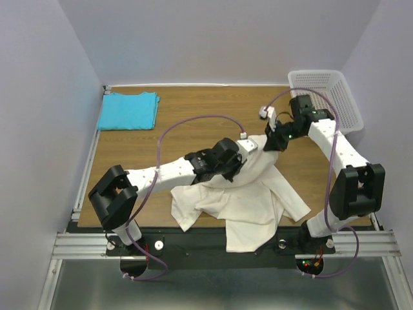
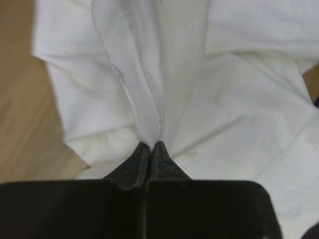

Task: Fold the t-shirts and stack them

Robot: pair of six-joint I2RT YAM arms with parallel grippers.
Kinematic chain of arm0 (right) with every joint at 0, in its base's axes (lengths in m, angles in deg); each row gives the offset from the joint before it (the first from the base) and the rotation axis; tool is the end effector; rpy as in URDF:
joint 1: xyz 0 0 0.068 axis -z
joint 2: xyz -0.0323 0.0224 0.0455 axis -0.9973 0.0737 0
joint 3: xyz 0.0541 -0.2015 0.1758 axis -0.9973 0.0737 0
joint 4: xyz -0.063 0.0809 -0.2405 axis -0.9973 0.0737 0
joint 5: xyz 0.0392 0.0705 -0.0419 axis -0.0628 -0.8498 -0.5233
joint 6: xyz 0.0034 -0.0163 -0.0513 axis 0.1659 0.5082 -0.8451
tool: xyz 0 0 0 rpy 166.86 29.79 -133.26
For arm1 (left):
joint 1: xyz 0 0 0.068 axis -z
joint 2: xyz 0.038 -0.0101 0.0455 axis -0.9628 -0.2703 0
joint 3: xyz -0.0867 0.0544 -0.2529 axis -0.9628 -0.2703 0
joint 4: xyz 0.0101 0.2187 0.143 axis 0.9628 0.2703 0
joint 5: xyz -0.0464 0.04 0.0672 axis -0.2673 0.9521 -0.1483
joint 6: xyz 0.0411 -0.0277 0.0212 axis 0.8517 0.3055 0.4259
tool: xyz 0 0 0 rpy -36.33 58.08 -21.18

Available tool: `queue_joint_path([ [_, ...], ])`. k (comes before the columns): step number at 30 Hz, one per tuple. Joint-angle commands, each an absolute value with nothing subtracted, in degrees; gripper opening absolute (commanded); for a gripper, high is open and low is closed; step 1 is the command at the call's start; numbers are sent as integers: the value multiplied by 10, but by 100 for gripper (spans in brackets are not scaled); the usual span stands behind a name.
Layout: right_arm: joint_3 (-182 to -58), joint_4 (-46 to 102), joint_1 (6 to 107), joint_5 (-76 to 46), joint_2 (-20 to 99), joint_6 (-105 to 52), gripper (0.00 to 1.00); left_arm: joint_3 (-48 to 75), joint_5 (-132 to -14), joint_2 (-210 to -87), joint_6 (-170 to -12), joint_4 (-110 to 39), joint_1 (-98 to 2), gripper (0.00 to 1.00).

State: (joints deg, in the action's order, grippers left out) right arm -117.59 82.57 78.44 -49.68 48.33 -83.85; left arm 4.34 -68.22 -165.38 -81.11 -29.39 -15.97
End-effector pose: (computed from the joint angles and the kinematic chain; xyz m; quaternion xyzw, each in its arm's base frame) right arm 0.2980 0.0625 0.2681 -0.4947 0.7787 0.2772 0.2684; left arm 0.1892 -0.3113 0.2498 0.4291 0.7671 -0.2638 0.3973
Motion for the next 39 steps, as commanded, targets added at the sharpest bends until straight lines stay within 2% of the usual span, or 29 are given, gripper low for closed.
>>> queue_joint_path([
  [1,-1326,766,800,-442,450,-742,0,129,-598,-1607,-774,-302,-225,0],
  [5,-1388,715,802,-377,453,-677,1,221,-601,-1632,-757,-311,-282,0],
  [8,-1399,612,806,-287,441,-615,1,320,-596,-1676,-736,-328,-302,0],
  [13,-1448,527,809,-205,438,-546,0,592,-611,-1822,-735,-320,-320,0],
  [18,-1608,515,825,-121,481,-489,1,878,-661,-1976,-807,-353,-325,0],
  [23,-1761,515,850,-118,507,-455,1,803,-656,-1932,-848,-557,-326,0],
  [26,-1787,516,850,-198,485,-427,1,785,-649,-1901,-833,-566,-330,0],
  [27,-1778,516,849,-264,477,-415,1,777,-650,-1892,-832,-566,-334,0],
  [30,-1694,519,845,-415,441,-356,0,694,-654,-1826,-836,-560,-362,0],
  [33,-1576,519,801,-502,419,-336,1,544,-682,-1778,-861,-567,-399,0],
  [39,-1327,515,627,-525,415,-345,0,198,-747,-1659,-878,-567,-465,0],
])
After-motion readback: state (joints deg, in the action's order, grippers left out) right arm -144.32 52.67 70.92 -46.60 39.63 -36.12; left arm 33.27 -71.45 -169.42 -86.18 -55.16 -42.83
